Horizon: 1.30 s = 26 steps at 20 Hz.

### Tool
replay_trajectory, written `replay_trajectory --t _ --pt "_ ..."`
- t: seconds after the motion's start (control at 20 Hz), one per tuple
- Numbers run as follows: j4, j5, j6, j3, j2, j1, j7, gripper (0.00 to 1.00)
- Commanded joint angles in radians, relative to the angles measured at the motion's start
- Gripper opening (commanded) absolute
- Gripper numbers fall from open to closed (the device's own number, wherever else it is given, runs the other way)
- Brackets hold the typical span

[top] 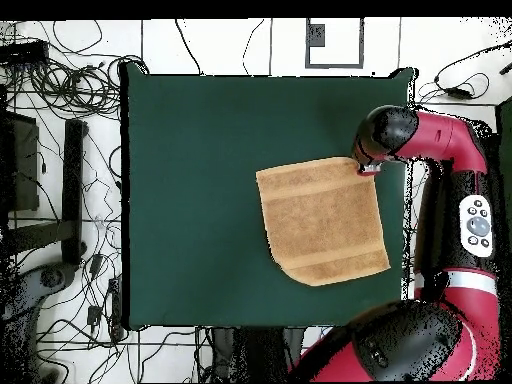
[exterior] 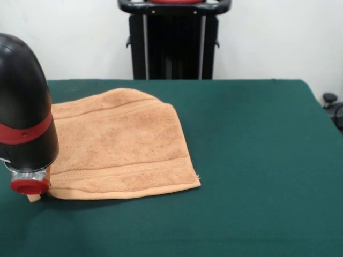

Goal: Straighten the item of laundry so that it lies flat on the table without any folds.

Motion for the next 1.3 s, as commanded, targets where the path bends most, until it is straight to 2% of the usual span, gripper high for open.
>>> replay_trajectory --t 0.05,0.55,0.95,1.3 --pt "-0.007 -0.011 -0.102 0.105 -0.022 0.067 -0.267 0.0" --pt "0.084 -0.003 -0.111 0.076 -0.081 0.095 -0.201 0.0" --pt "0.104 0.03 -0.155 0.125 -0.087 0.081 -0.275 0.0" --pt "0.098 0.055 -0.165 0.185 -0.069 0.055 -0.408 0.0"
